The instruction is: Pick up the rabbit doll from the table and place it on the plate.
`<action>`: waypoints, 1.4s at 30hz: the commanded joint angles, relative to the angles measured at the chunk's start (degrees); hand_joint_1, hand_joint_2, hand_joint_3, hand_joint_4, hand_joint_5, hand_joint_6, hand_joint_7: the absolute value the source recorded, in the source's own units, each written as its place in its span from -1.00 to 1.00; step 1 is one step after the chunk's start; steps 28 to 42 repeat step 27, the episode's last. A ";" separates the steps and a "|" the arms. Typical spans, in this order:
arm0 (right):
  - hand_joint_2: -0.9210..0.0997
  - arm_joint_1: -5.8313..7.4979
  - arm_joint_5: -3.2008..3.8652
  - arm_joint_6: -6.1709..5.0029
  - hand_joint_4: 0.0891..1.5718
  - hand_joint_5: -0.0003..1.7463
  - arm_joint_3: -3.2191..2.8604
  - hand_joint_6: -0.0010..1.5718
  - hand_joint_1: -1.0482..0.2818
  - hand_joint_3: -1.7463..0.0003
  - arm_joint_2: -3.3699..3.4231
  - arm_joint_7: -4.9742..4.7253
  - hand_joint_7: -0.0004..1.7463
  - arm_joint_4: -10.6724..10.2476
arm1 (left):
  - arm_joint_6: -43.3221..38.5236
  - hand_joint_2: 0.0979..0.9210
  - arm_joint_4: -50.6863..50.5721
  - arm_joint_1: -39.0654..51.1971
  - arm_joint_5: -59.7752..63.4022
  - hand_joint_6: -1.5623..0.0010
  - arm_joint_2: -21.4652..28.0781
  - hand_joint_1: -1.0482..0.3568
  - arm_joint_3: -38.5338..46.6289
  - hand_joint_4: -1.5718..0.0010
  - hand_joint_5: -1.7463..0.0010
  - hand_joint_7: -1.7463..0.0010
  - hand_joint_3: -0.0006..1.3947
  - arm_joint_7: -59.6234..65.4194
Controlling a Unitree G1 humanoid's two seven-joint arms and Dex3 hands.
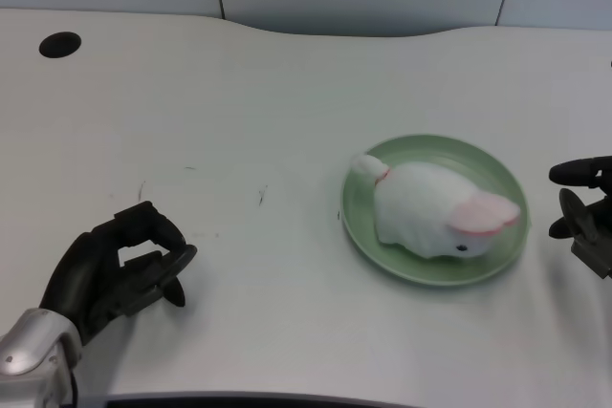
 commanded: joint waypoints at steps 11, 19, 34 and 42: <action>-1.00 -2.49 0.79 -2.36 -0.51 0.84 -1.59 -0.48 0.23 0.42 0.23 -2.36 0.33 4.38 | 1.06 1.00 1.73 -0.87 0.28 0.36 -0.06 -0.17 1.05 0.09 -1.00 -1.00 -0.64 0.73; -1.00 -3.27 0.63 -3.12 -0.50 0.86 -1.46 -0.46 0.23 0.41 0.33 -1.73 0.32 5.70 | -0.84 1.00 4.94 -2.69 -0.20 0.38 0.43 -0.16 1.67 0.10 -1.00 -1.00 -0.62 -1.70; -1.00 -3.50 0.87 -1.33 -0.54 0.85 -1.67 -0.45 0.20 0.42 0.48 -1.47 0.29 5.50 | -1.89 1.00 8.76 -4.99 -0.14 0.37 0.16 -0.16 2.56 0.10 -1.00 -1.00 -0.62 -2.69; -1.00 -3.50 0.87 -1.33 -0.54 0.85 -1.67 -0.45 0.20 0.42 0.48 -1.47 0.29 5.50 | -1.89 1.00 8.76 -4.99 -0.14 0.37 0.16 -0.16 2.56 0.10 -1.00 -1.00 -0.62 -2.69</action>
